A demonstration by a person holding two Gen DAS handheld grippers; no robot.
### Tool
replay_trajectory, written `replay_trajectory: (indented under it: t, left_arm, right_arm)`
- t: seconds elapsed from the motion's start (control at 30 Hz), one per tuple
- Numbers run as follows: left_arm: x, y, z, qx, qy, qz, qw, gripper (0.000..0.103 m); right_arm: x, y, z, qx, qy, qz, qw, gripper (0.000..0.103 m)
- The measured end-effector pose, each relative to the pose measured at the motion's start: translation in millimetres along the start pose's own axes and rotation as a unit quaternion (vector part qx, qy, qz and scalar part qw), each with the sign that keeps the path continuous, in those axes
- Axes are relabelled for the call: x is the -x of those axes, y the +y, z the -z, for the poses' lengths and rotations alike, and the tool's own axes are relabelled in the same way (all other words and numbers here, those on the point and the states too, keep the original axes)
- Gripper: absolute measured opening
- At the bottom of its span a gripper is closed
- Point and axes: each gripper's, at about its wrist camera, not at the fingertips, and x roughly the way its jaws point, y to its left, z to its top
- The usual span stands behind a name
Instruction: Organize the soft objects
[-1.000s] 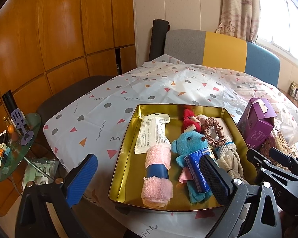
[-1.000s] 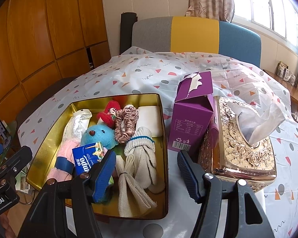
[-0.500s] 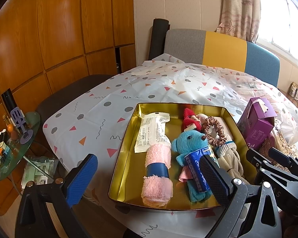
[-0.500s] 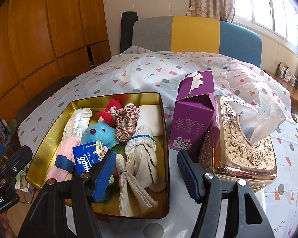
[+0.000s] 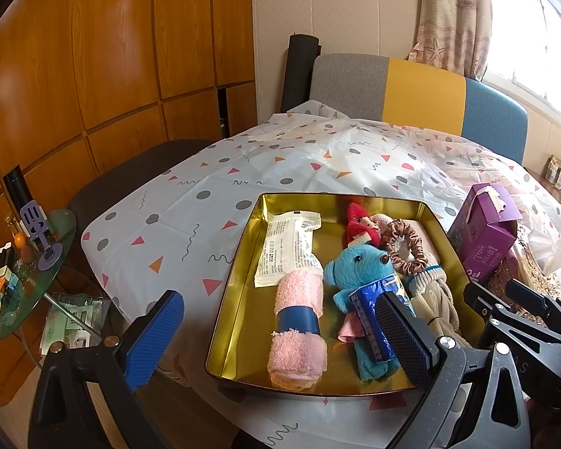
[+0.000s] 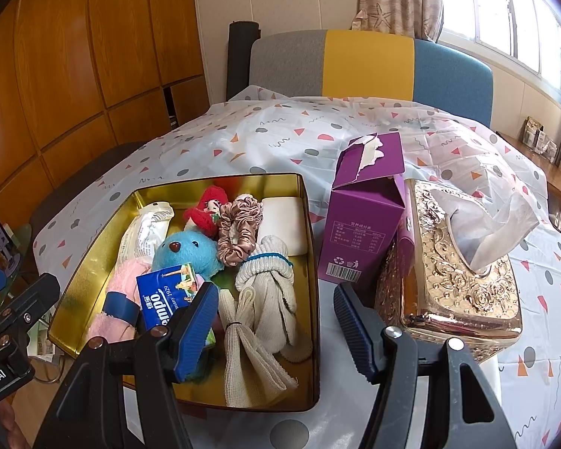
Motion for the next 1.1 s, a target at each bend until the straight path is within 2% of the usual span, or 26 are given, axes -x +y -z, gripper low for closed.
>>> replay_trajectory:
  t: [0.83, 0.97, 1.07, 1.1]
  left_arm:
    - [-1.6, 1.8, 3.4, 0.000, -0.002, -0.004, 1.0000, 0.102]
    - [-3.0, 2.1, 4.6, -0.003, -0.002, -0.009, 1.0000, 0.097]
    - [-2.7, 3.9, 2.8, 0.001, -0.003, -0.009, 1.0000, 0.098]
    - [-3.2, 4.3, 2.2, 0.003, -0.002, -0.010, 0.9999, 0.101]
  right_arm:
    - [-1.3, -1.5, 2.9, 0.000, 0.004, 0.000, 1.000, 0.065]
    - [-2.2, -2.4, 2.5, -0.001, 0.005, 0.001, 1.000, 0.065]
    - [-0.2, -3.1, 1.7, 0.000, 0.001, 0.002, 1.000, 0.065]
    - [1.4, -4.3, 1.3, -0.001, -0.002, 0.003, 1.000, 0.065]
